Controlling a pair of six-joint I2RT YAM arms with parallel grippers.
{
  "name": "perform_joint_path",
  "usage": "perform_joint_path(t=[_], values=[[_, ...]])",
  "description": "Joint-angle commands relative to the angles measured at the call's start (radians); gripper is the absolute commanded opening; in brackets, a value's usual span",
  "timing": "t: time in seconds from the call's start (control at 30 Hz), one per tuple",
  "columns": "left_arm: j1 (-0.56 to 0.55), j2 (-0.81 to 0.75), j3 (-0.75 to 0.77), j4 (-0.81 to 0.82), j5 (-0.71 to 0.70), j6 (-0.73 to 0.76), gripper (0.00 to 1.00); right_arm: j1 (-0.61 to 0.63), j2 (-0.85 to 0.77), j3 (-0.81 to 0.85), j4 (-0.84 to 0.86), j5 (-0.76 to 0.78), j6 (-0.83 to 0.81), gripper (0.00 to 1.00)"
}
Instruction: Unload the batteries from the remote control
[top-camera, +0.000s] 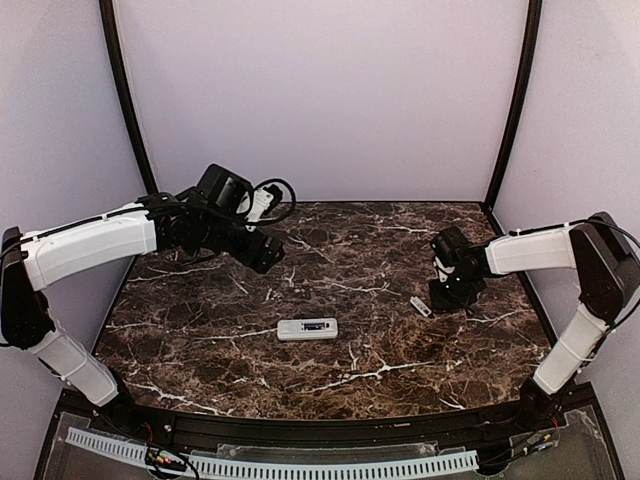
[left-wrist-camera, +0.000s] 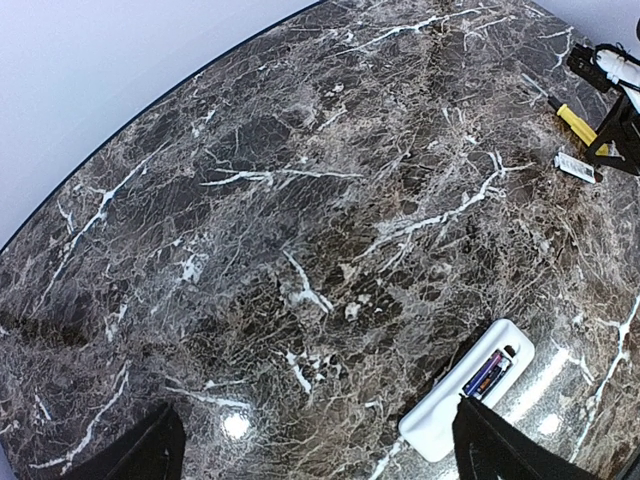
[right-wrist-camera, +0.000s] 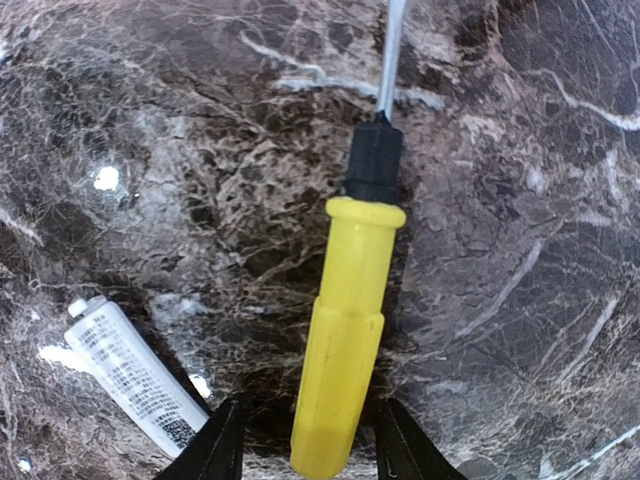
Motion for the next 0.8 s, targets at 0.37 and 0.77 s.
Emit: perform_joint_path(t=[0.37,0.77], values=[[-0.003,-0.038,-0.015,0.021,0.009,0.012,0.93,-0.007,0.026,0.004,-0.006,0.010,0.017,0.21],[0.035,-0.065,-0.020,0.041,0.154,-0.026,0.92,-0.007,-0.044,0.025,-0.046,0.020,-0.013,0.00]])
